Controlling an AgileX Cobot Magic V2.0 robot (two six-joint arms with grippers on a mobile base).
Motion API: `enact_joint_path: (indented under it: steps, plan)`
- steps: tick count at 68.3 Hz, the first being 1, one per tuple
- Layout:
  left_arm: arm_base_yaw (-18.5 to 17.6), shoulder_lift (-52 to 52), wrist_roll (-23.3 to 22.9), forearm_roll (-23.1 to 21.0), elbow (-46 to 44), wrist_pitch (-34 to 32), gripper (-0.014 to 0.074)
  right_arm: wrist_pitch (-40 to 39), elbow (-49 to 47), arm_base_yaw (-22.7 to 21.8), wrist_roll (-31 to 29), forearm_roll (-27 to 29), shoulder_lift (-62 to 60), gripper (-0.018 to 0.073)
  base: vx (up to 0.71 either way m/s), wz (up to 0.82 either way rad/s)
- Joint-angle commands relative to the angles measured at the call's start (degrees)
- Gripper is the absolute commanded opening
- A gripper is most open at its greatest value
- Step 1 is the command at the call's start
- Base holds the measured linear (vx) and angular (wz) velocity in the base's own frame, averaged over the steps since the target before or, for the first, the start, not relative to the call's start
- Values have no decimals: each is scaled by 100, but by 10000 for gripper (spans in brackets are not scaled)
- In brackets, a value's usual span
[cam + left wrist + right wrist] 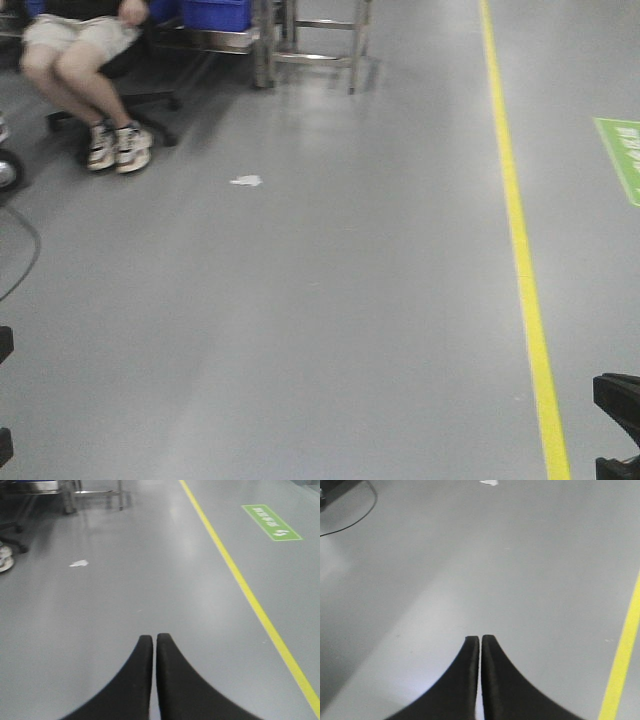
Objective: Move and align brake pads A on conveyor
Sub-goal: 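Drive the base along the aisle beside the yellow floor line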
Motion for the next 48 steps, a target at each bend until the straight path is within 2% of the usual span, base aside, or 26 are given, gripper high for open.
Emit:
enact_joint_path:
  steps: [1,27,48]
  plan:
    - [-26,25,-7,21,-149,-398,-6,-324,-145,-7,-54,33,11,-8,15,-56]
    - [-26,25,-7,21,-149,-398,-6,-306,-145,-7,-54,32,11,-8,21,-53]
    - [-26,25,-7,21,-149,-398,-6,-198,-145,-7,-54,32,11,-8,35,-30]
